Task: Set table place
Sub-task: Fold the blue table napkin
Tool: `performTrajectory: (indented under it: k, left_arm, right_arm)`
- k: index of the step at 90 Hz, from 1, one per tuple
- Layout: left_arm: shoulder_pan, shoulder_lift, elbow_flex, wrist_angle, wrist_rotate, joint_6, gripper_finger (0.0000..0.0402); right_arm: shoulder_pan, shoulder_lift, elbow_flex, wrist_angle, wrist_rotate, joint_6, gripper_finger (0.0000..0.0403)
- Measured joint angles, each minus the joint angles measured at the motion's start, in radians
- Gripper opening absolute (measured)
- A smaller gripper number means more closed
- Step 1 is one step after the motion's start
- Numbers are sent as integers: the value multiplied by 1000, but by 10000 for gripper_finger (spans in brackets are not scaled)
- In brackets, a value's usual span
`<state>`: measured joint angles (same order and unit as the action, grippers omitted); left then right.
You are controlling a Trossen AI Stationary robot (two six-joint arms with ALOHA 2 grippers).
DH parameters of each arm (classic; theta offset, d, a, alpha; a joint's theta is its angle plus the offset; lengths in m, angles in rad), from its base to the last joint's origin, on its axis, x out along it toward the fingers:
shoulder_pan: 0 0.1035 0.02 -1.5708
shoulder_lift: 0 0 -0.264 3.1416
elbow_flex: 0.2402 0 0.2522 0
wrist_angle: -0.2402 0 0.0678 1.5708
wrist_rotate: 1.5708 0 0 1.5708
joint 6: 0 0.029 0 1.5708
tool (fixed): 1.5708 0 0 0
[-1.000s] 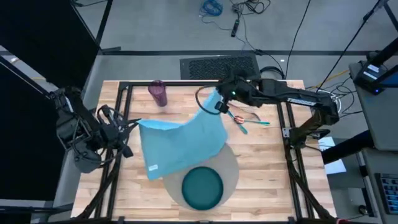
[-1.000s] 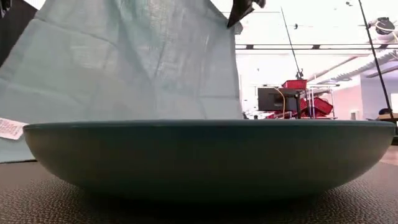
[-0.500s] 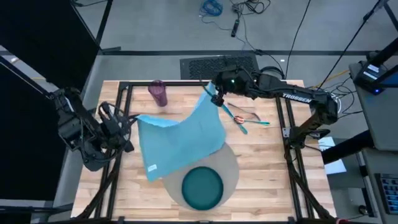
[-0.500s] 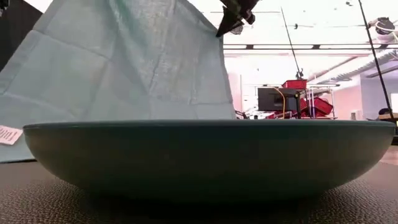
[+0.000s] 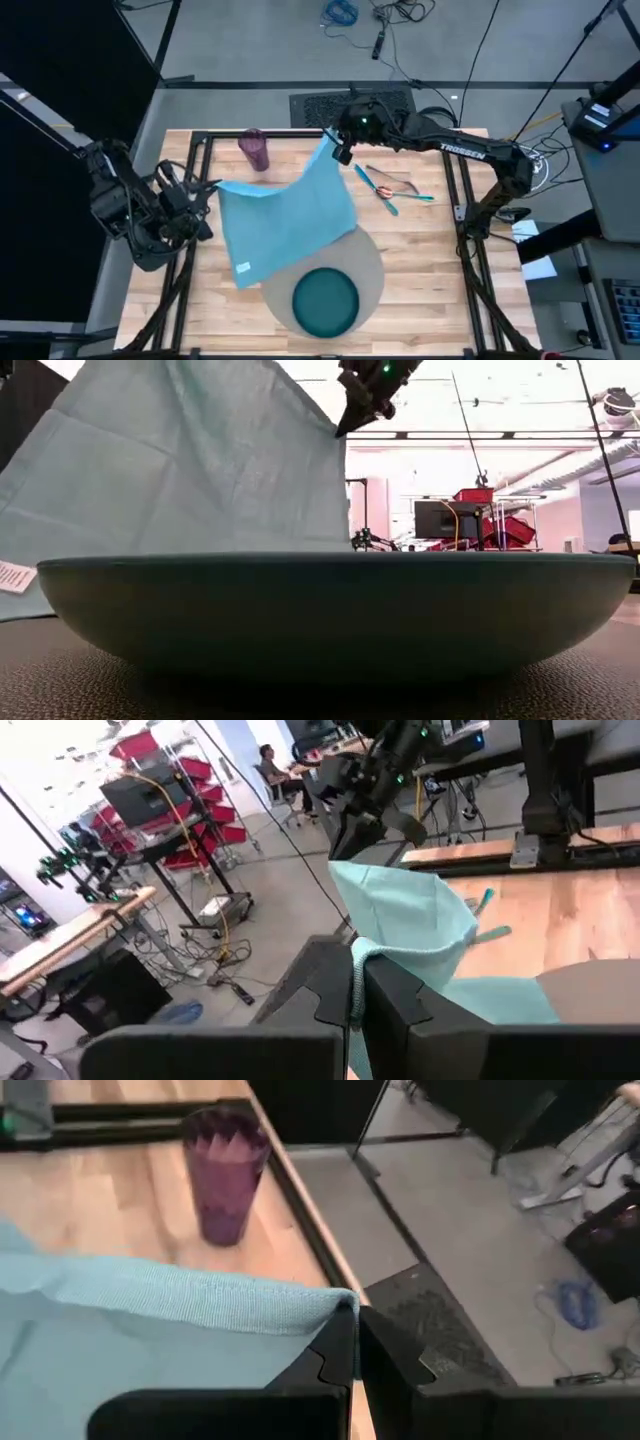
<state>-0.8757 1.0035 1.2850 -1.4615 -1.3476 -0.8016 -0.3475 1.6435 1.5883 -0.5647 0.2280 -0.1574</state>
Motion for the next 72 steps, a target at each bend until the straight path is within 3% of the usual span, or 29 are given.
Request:
performTrajectory:
  k: [8, 25, 72]
  left_arm:
    - [1, -3, -44, -11, 15, -17, 0]
    - [14, -22, -95, -112, 39, -205, 0]
    - [14, -33, -130, -109, 102, -249, 0]
  right_arm:
    - [13, 8, 0, -8, 0, -1, 0]
    - [23, 8, 0, 16, -15, 7, 0]
    - [85, 58, 0, -63, -150, 71, 0]
